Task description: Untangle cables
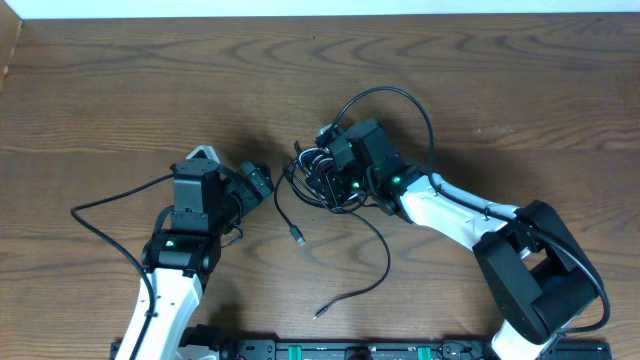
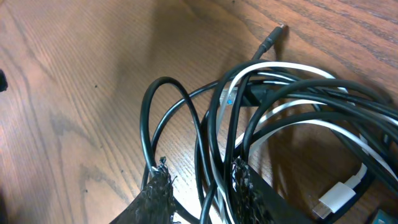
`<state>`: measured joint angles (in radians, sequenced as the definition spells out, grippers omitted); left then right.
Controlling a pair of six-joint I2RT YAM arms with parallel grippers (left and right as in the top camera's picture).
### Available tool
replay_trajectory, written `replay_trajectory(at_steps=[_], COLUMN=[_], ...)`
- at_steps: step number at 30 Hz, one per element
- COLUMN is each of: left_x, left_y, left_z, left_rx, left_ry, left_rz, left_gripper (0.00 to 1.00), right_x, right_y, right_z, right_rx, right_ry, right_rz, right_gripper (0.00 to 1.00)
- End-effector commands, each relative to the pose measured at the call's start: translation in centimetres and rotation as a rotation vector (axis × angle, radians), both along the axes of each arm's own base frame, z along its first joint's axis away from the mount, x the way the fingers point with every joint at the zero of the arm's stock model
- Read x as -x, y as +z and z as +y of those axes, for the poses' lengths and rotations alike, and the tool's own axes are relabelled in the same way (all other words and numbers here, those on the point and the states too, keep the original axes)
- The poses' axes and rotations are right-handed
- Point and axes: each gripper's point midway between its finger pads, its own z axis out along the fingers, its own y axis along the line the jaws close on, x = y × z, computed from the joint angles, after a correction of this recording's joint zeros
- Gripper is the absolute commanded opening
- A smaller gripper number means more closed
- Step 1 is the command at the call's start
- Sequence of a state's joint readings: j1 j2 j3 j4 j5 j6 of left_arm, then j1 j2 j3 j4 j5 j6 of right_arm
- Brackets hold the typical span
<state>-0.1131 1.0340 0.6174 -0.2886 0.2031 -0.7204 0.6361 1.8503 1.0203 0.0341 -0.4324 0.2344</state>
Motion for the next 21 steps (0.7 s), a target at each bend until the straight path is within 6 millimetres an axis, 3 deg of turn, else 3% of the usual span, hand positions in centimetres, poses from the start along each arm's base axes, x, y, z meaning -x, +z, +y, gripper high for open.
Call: replay_trajectory(at_steps=[1,10,18,21], left_x=[-0.2,-0.2,-0.2,-0.2], left_y=[0.3,0.3,0.3,0.3], left_z=[0.3,0.3,0.3,0.3], left_rx=[-0.018,-0.018,-0.018,-0.018], left_ry=[0.004,0.004,0.004,0.004], left_rz=[-0.011,-0.011,-0.011,-0.011], left_gripper=[0.98,0.98,0.98,0.98], right_x=[-0.7,2.1,1.5,1.2], right_y=[-0.3,-0.2,-1.2,-1.7], right_z=[-0.6,2.1,2.0,1.7], right_rx=[0.013,0.038,0.139,0.141], right_ry=[-0.059,0.093,0.013,-0.002], right_rz=[0.015,-0.067,-0.133,-0.119], right_gripper=[0.31,0.30,0.32,0.25])
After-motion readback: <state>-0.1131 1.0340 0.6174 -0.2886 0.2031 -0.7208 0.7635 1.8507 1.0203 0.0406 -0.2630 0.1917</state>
